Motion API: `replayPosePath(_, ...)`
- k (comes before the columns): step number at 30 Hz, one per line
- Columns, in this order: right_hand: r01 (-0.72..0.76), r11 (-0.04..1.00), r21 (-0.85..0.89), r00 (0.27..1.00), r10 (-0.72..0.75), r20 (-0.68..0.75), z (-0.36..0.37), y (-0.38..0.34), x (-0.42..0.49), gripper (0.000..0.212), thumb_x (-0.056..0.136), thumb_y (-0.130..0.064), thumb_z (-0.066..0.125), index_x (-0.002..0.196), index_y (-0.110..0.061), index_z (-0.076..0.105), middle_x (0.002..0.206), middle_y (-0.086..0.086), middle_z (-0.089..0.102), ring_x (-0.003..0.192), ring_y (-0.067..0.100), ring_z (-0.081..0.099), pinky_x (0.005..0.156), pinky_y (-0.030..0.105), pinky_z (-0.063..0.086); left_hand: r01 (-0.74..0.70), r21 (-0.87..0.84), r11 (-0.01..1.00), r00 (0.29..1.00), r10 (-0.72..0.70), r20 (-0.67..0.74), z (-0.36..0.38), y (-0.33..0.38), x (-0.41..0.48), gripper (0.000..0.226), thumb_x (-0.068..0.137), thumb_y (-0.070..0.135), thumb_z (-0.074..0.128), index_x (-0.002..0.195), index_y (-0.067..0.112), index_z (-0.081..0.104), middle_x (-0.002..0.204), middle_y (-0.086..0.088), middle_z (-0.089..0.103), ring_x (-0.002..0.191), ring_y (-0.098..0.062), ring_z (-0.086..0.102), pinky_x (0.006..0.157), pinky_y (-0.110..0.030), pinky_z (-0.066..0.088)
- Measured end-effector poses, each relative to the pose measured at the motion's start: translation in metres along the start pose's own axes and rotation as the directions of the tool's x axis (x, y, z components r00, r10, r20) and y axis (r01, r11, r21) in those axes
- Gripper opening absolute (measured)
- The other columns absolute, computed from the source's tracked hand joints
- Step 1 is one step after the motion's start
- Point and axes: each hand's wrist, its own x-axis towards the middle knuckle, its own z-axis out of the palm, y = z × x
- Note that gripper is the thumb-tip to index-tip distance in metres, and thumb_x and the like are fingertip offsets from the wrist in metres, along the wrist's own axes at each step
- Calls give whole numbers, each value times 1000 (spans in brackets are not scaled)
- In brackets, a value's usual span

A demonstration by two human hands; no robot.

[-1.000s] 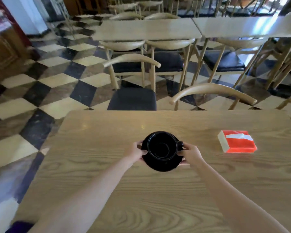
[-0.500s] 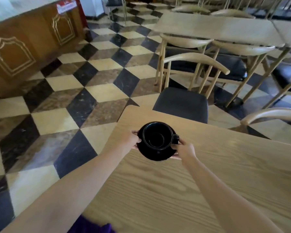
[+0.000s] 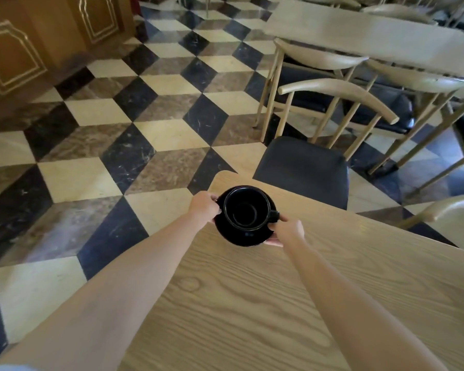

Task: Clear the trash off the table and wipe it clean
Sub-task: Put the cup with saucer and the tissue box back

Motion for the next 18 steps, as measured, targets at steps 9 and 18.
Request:
replayPosePath(9,-15,996,-86,1000,14,-5,2,5,20,41,82,15,49,109,-11,66,104,20,67,75,38,70,57,44,60,-18,-2,1000,1000,19,18,6,-8,8,38,81,-12,51,102,12,72,101,-13,70,94,-31,65,75,-46,59)
replayPosePath(18,53,981,-185,998,-46,44,-3,8,14,39,86,9,49,111,-16,63,99,17,69,74,35,71,61,43,61,20,11,1000,997,-21,78,4,-5,7,37,81,-15,52,105,8,69,104,-16,66,99,-34,64,76,-44,59)
